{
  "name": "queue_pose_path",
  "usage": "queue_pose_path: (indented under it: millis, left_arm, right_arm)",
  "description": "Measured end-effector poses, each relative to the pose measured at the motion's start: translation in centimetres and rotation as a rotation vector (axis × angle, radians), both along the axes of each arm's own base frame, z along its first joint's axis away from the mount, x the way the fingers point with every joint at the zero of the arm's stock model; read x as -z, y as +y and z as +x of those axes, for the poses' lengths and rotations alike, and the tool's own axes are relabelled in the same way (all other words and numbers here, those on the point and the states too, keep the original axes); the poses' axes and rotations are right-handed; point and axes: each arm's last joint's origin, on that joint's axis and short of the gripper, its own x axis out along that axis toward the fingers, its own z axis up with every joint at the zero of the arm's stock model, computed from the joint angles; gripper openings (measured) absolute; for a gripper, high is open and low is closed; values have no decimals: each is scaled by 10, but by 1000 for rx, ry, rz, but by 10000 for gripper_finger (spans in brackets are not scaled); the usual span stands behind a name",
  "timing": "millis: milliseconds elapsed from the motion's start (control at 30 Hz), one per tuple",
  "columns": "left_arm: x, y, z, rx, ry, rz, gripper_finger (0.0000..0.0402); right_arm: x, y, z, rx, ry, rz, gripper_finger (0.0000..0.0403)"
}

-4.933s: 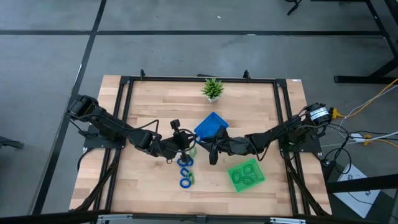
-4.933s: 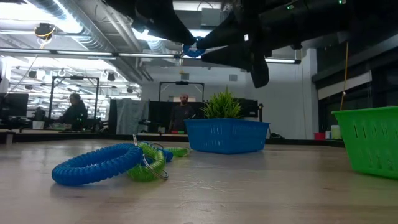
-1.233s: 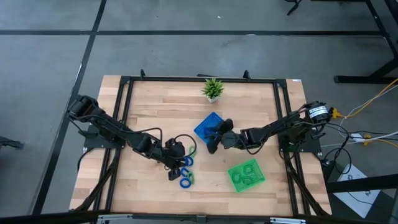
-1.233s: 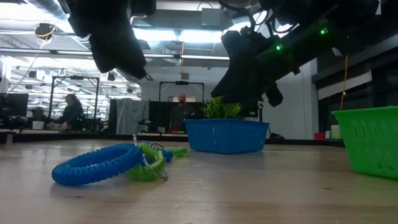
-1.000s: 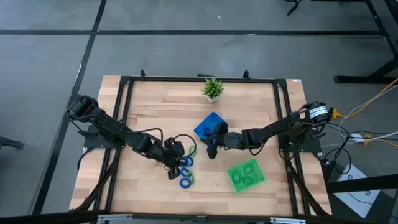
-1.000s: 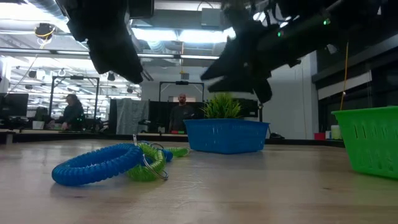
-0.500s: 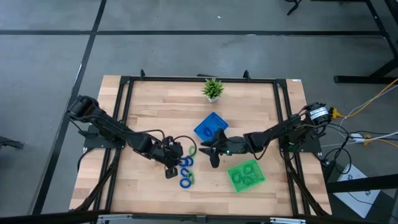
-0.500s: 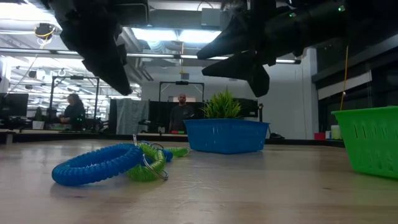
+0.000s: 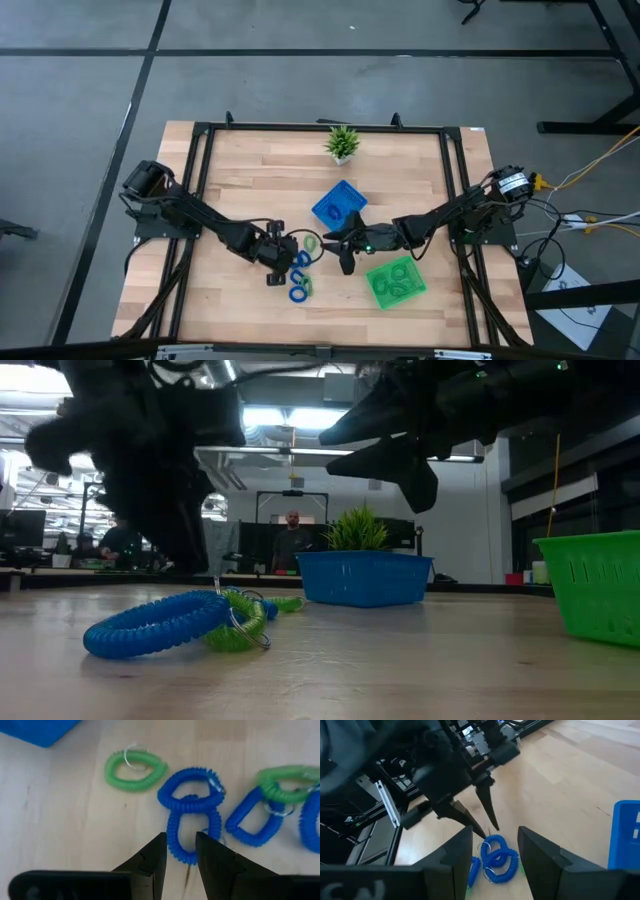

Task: Sort spring keychains
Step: Put the blue spring keychain into the blue bin

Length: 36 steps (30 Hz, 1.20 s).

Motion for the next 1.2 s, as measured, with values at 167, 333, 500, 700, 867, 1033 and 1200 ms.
queue_pose_path:
  millis: [167,333,500,700,867,1033,1200]
  left_arm:
    - [14,3,4,-12,46,20,98]
    - [28,9,10,-33,76,25,98]
    - [36,13,13,-25,123,-8,98]
    - [35,14,13,-19,124,-13,72]
    - [28,11,10,-23,87,8,20]
    - [21,6,3,-39,62,63,17]
    - [18,-1,-6,-70,82,89,19]
  right_arm:
    - [0,0,0,2,-1,6,156]
    - [0,1,0,5,-5,25,156]
    - [0,3,-1,-1,-5,24,156]
    - [0,3,-1,-2,-1,23,156]
    - [0,3,-1,-3,2,18,156]
    - [0,3,-1,-2,2,19,156]
    - [0,3,-1,-2,2,19,156]
